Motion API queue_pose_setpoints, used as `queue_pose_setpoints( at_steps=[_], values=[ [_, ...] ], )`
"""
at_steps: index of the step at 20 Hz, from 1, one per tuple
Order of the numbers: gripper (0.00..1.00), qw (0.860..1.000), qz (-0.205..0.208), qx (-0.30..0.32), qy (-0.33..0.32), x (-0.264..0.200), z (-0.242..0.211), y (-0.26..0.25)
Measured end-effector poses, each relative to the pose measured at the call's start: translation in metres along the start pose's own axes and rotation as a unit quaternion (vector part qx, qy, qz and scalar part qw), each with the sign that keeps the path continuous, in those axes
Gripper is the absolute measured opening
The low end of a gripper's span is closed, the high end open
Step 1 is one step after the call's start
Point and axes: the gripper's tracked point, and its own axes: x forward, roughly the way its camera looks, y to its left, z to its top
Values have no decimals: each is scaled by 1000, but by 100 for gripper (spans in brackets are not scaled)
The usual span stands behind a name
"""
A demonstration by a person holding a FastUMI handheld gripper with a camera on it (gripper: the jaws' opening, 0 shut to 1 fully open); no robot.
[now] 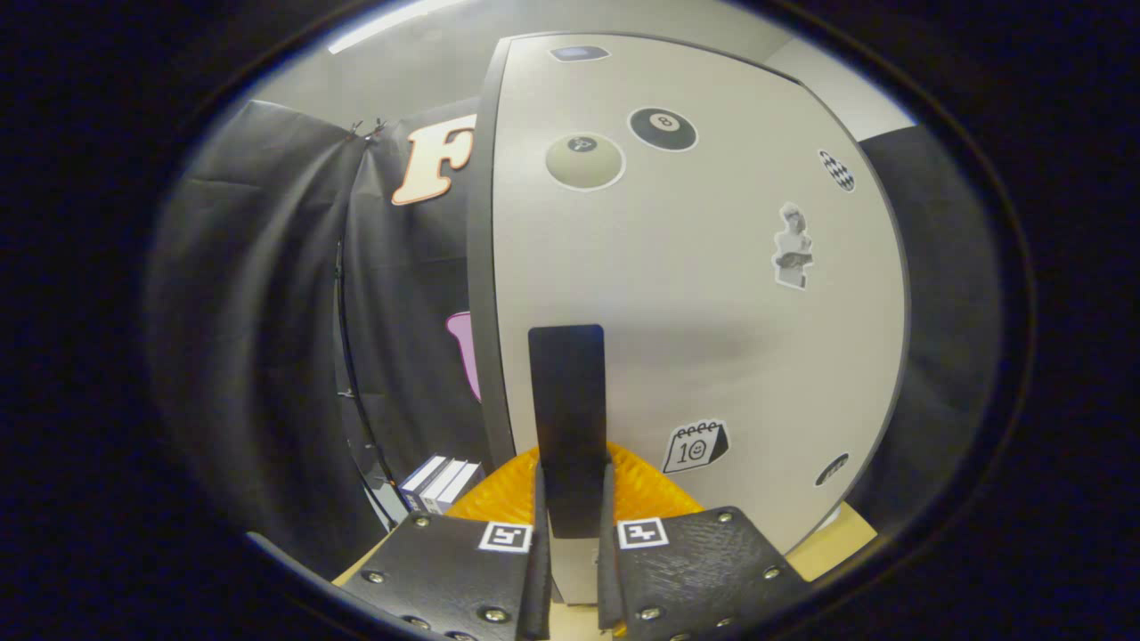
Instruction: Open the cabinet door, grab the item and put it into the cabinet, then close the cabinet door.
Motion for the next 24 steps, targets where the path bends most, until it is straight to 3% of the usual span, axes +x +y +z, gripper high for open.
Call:
queue_pose_setpoints(
  at_steps=[12, 24],
  values=[
    [21, 999, -39, 7, -6, -111, 2, -37],
    [20, 994, -109, 0, -1, -219, 2, -120]
  ],
)
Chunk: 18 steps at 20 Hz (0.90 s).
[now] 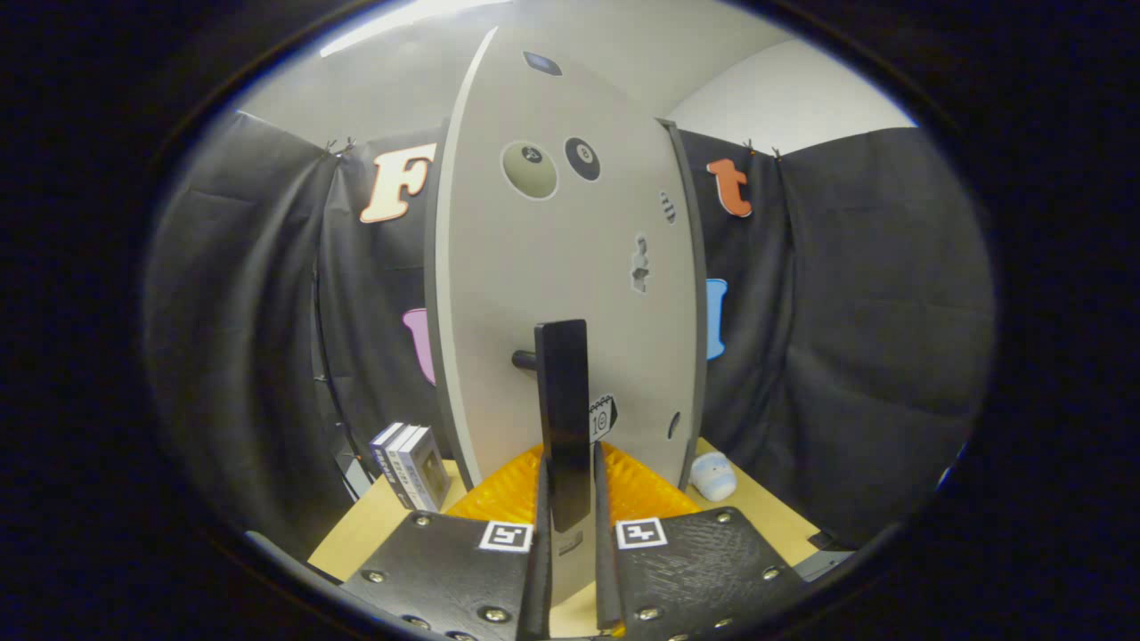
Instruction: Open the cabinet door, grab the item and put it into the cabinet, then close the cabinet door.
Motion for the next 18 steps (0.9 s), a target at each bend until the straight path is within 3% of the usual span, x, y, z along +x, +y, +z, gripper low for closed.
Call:
queue_pose_setpoints(
  at_steps=[14, 18],
  values=[
    [19, 996, -92, 1, 2, -37, 7, -128],
    [19, 997, -82, -8, 2, -35, 10, -159]
  ],
)
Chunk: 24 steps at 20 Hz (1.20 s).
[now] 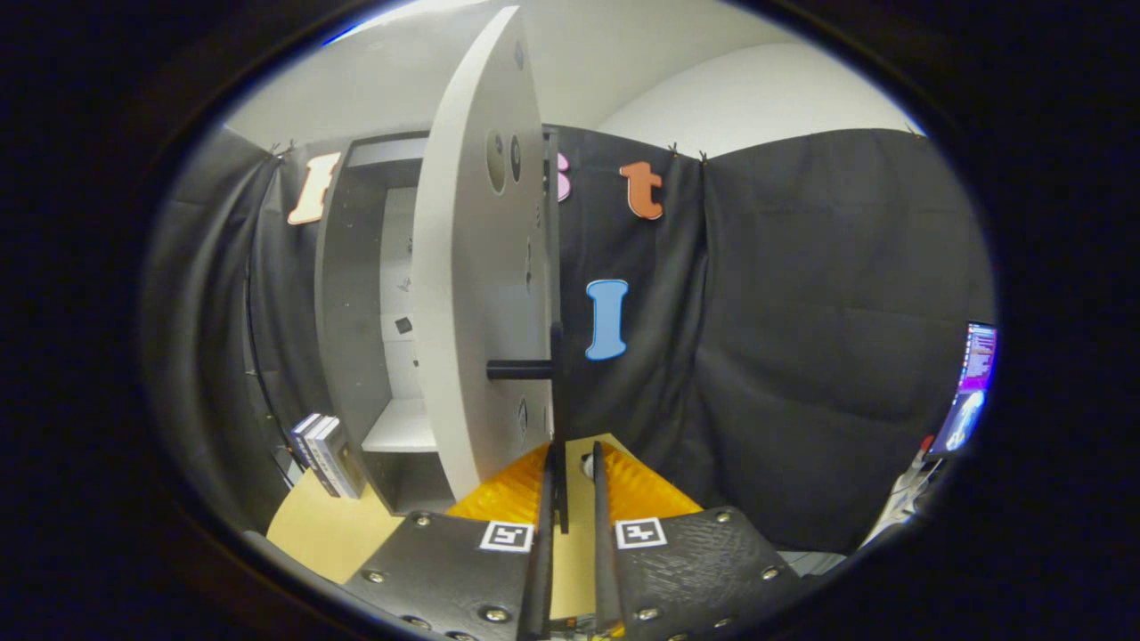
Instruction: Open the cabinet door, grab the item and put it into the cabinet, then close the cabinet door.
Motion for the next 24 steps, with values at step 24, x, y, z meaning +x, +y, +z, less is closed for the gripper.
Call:
queue_pose_setpoints(
  at_steps=[24],
  values=[
    [6, 995, 96, -8, 12, 8, -1, -94]
  ],
)
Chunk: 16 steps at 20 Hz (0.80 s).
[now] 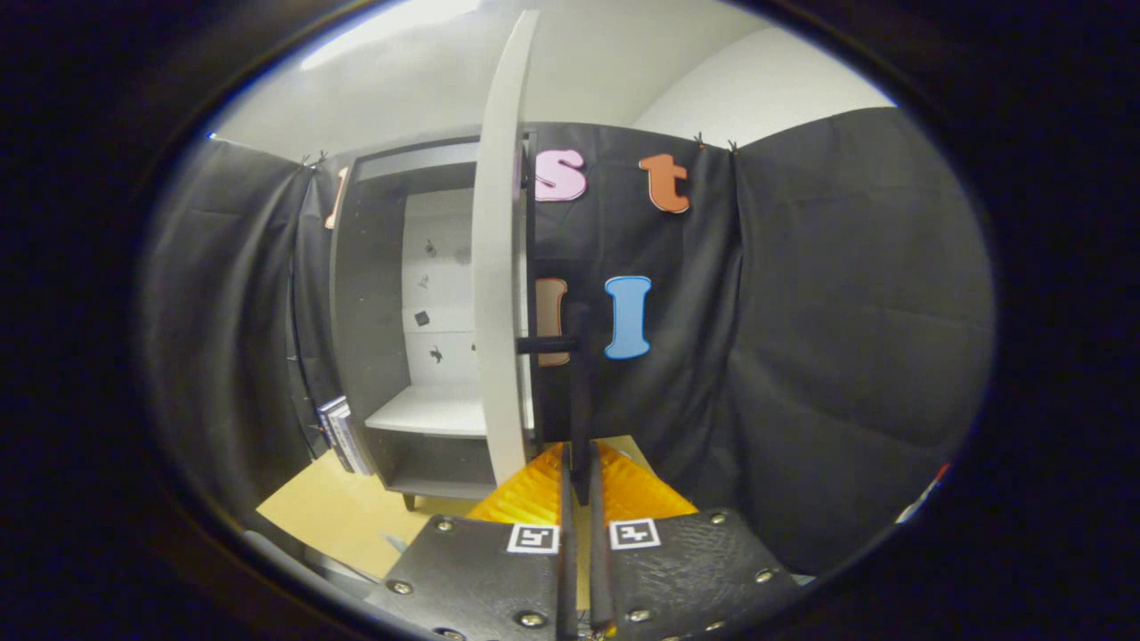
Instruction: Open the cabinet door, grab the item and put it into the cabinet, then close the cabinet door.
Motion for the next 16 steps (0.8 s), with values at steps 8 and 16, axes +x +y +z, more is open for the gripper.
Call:
queue_pose_setpoints(
  at_steps=[8, 16],
  values=[
    [10, 999, 19, 29, -28, -48, 8, 53],
    [44, 995, 88, 55, 8, -27, -43, 154]
  ],
)
